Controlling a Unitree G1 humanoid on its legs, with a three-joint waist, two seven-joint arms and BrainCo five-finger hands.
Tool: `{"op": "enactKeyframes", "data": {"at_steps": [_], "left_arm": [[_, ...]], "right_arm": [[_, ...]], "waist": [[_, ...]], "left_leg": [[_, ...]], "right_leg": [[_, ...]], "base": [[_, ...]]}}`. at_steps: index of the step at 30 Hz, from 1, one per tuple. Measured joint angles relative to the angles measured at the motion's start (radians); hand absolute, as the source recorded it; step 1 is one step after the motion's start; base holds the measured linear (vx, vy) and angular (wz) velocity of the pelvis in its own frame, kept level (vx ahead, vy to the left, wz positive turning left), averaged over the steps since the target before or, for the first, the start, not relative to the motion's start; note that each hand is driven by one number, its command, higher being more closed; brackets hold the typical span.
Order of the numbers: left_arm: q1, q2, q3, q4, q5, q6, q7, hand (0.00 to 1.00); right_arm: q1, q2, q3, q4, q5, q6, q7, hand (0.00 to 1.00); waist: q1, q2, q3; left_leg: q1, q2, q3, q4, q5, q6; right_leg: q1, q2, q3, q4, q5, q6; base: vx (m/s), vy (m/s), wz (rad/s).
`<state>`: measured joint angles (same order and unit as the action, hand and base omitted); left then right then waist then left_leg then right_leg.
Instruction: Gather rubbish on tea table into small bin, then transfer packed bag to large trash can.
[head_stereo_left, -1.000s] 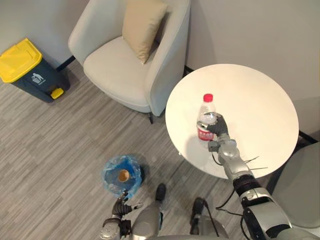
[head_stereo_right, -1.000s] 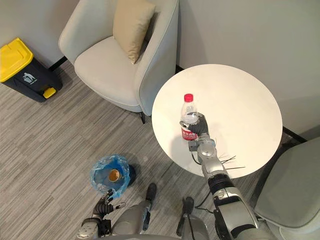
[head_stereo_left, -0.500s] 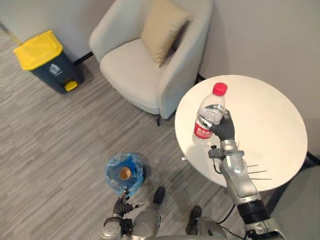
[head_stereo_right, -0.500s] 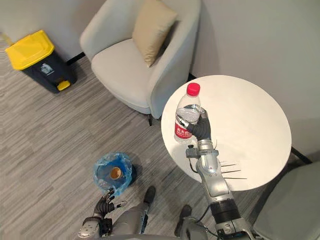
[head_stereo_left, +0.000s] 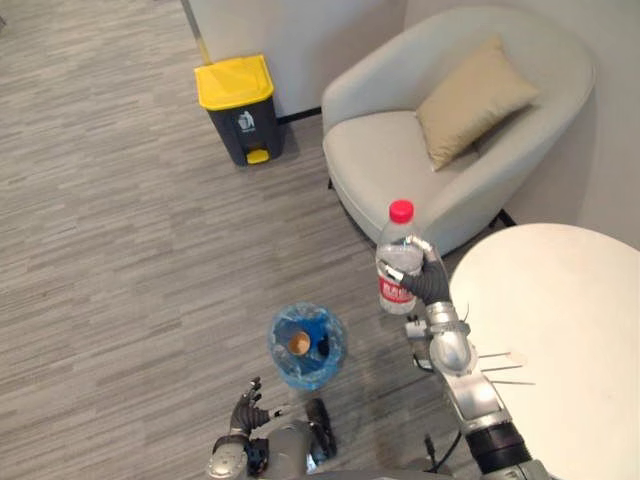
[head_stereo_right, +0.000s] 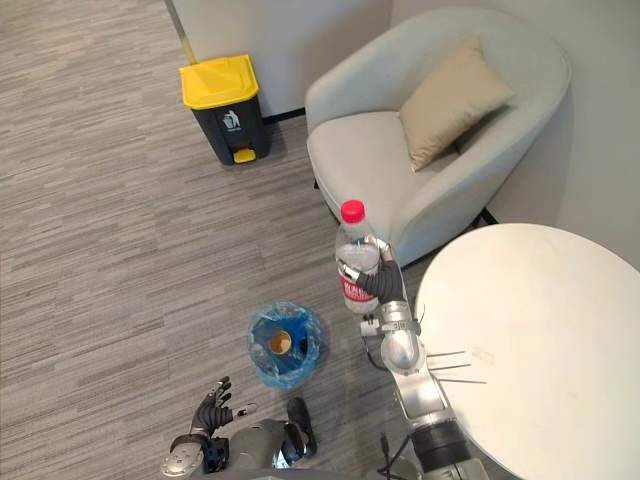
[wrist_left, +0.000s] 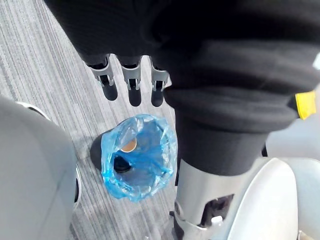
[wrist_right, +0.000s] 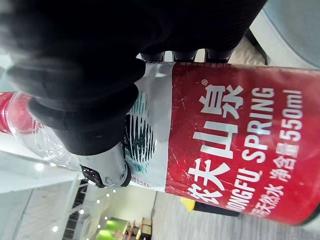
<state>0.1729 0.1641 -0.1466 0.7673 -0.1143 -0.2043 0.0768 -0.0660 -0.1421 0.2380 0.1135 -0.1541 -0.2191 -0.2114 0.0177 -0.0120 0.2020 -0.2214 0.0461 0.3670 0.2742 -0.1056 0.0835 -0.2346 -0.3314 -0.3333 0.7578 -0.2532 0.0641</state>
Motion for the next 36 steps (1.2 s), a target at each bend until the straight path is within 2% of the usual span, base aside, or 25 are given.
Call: {"op": "enactKeyframes", "data": {"at_steps": [2,4,5,7,8,9,10,12,15,18,20,22,25,28,31,33,36], "left_arm": [[-0.005,0.006,0.0,0.004,0.0,0.0,0.001,0.0],[-0.039,0.004,-0.013,0.036,0.001,0.0,0.013,0.0],[-0.046,0.005,-0.016,0.041,0.001,-0.001,0.016,0.0],[-0.078,0.007,-0.014,0.06,0.001,-0.005,0.016,0.0],[-0.103,0.006,-0.009,0.066,-0.001,-0.006,0.017,0.0],[-0.117,0.006,0.002,0.058,-0.001,-0.015,0.019,0.0],[-0.122,0.006,0.012,0.051,-0.001,-0.019,0.019,0.0],[-0.142,0.007,0.033,0.045,-0.012,-0.025,0.033,0.0],[-0.188,0.002,0.031,0.06,-0.053,-0.036,0.046,0.0],[-0.286,-0.016,0.036,0.097,-0.093,-0.044,0.072,0.0],[-0.351,-0.043,0.081,0.093,-0.123,-0.047,0.086,0.0],[-0.428,-0.067,0.13,0.057,-0.157,-0.061,0.108,0.0],[-0.5,-0.069,0.17,-0.035,-0.183,-0.081,0.129,0.0],[-0.529,-0.062,0.202,-0.112,-0.207,-0.091,0.148,0.0],[-0.528,-0.06,0.218,-0.173,-0.229,-0.088,0.152,0.0],[-0.527,-0.055,0.218,-0.218,-0.23,-0.087,0.155,0.0],[-0.526,-0.033,0.22,-0.228,-0.242,-0.088,0.162,0.0]], "right_arm": [[0.001,-0.002,0.018,0.001,-0.005,0.001,0.006,1.0],[0.009,-0.017,0.017,0.001,-0.006,0.001,0.018,1.0],[0.011,-0.024,0.017,-0.001,-0.006,0.001,0.018,1.0],[0.011,-0.045,0.023,-0.003,-0.005,0.0,0.019,1.0],[-0.004,-0.07,0.041,-0.002,-0.006,0.001,0.021,1.0],[-0.035,-0.09,0.07,-0.002,-0.006,0.0,0.033,1.0],[-0.056,-0.102,0.084,0.0,-0.006,0.0,0.041,1.0],[-0.145,-0.104,0.12,0.036,-0.006,-0.002,0.042,1.0],[-0.277,-0.122,0.172,0.161,-0.014,-0.005,0.04,1.0],[-0.408,-0.142,0.198,0.283,-0.029,-0.001,0.029,1.0],[-0.466,-0.142,0.204,0.306,-0.056,0.012,0.003,1.0],[-0.547,-0.138,0.213,0.307,-0.082,0.015,-0.03,1.0],[-0.678,-0.13,0.199,0.307,-0.093,0.039,-0.081,1.0],[-0.804,-0.129,0.181,0.307,-0.092,0.056,-0.13,1.0],[-0.847,-0.141,0.157,0.307,-0.091,0.074,-0.164,1.0],[-0.886,-0.162,0.137,0.308,-0.09,0.076,-0.186,1.0],[-0.958,-0.161,0.131,0.357,-0.079,0.076,-0.204,1.0]], "waist": [[-0.004,0.006,0.009],[-0.009,0.008,0.026],[-0.012,0.005,0.03],[-0.024,0.004,0.057],[-0.026,0.019,0.088],[-0.003,0.033,0.113],[0.003,0.035,0.128],[-0.001,0.041,0.171],[0.001,0.052,0.19],[0.011,0.07,0.215],[0.031,0.078,0.233],[0.027,0.081,0.268],[0.05,0.079,0.304],[0.057,0.076,0.321],[0.068,0.077,0.324],[0.081,0.077,0.324],[0.08,0.077,0.324]], "left_leg": [[-0.011,-0.012,-0.037,-0.001,0.002,-0.003],[-0.031,-0.046,-0.107,0.001,0.009,-0.014],[-0.044,-0.057,-0.128,0.011,0.01,-0.015],[-0.114,-0.08,-0.186,0.077,0.005,-0.013],[-0.158,-0.076,-0.224,0.117,0.0,-0.023],[-0.199,-0.061,-0.24,0.133,0.004,-0.032],[-0.217,-0.054,-0.241,0.135,0.01,-0.041],[-0.271,-0.041,-0.255,0.128,0.032,-0.073],[-0.359,-0.028,-0.257,0.16,0.039,-0.083],[-0.488,-0.018,-0.271,0.235,0.028,-0.079],[-0.598,0.019,-0.242,0.329,-0.014,-0.07],[-0.738,0.07,-0.183,0.445,-0.029,-0.064],[-0.915,0.081,-0.17,0.556,-0.041,-0.046],[-1.067,0.087,-0.169,0.619,-0.039,-0.047],[-1.138,0.09,-0.165,0.667,-0.035,-0.051],[-1.181,0.087,-0.162,0.687,-0.037,-0.047],[-1.223,0.088,-0.158,0.691,-0.037,-0.047]], "right_leg": [[-0.047,0.053,0.067,-0.095,-0.01,0.005],[-0.083,0.13,0.204,-0.263,0.005,0.027],[-0.093,0.138,0.226,-0.285,0.012,0.031],[-0.123,0.139,0.224,-0.296,0.072,0.022],[-0.133,0.144,0.202,-0.291,0.113,0.018],[-0.159,0.157,0.181,-0.291,0.119,0.007],[-0.174,0.159,0.171,-0.29,0.125,-0.002],[-0.223,0.171,0.151,-0.285,0.133,-0.018],[-0.311,0.176,0.147,-0.244,0.13,-0.031],[-0.427,0.174,0.134,-0.172,0.118,-0.048],[-0.527,0.167,0.126,-0.085,0.092,-0.055],[-0.658,0.128,0.104,0.06,0.032,-0.06],[-0.833,0.082,0.099,0.209,-0.024,-0.066],[-0.98,0.055,0.094,0.292,-0.045,-0.066],[-1.045,0.034,0.095,0.35,-0.062,-0.072],[-1.091,0.031,0.112,0.377,-0.072,-0.062],[-1.138,0.03,0.118,0.384,-0.074,-0.059]], "base": [[0.05,0.014,0.62],[0.06,-0.031,1.1],[0.06,-0.095,1.46],[0.05,-0.143,1.37],[0.03,-0.179,0.93],[0.02,-0.17,0.61],[-0.01,-0.174,0.18],[-0.01,-0.173,0.13],[-0.02,-0.118,0.03],[-0.09,-0.041,0.11],[-0.14,-0.052,0.18],[-0.15,-0.099,0.57],[-0.17,-0.077,0.47],[-0.1,-0.023,0.29],[-0.05,0.003,0.22],[-0.06,0.022,0.09],[-0.08,0.03,-0.02]]}}
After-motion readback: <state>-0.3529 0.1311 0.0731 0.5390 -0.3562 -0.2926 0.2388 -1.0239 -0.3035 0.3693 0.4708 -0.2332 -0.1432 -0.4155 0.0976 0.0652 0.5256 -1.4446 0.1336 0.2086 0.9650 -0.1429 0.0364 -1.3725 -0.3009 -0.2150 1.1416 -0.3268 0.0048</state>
